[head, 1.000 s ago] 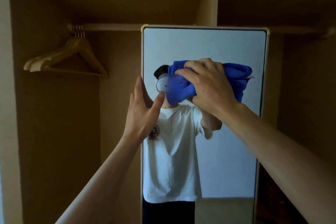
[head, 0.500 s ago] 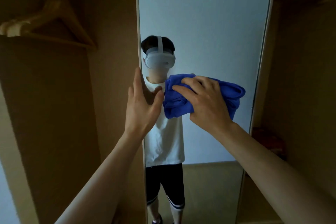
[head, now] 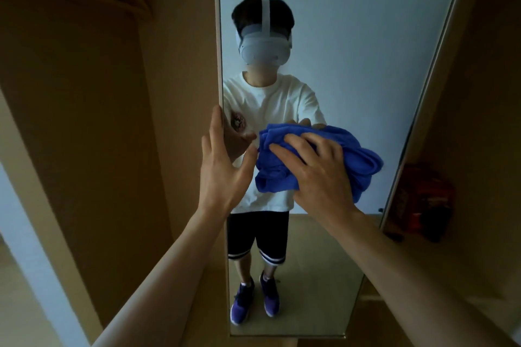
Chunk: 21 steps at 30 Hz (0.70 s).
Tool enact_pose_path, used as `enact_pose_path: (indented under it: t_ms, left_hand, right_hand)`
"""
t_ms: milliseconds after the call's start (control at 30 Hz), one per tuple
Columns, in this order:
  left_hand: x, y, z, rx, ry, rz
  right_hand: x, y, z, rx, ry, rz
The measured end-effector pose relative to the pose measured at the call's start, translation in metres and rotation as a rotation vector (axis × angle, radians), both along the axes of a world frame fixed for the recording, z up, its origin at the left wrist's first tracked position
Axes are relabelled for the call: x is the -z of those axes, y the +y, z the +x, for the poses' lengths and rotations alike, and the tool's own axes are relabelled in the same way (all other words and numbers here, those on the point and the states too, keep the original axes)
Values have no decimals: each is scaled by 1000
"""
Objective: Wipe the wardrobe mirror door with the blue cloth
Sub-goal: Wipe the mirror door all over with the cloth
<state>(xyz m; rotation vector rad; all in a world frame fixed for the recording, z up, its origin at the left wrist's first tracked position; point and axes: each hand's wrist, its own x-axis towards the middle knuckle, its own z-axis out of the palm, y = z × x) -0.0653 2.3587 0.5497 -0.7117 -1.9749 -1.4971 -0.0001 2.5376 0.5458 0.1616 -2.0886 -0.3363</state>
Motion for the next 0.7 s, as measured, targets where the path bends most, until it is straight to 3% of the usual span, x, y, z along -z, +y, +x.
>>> enact_pose_path:
  t_ms: [700]
  left_hand:
    - [98, 4, 4, -96, -96, 48]
  right_hand:
    - [143, -6, 4, 9, -87, -63]
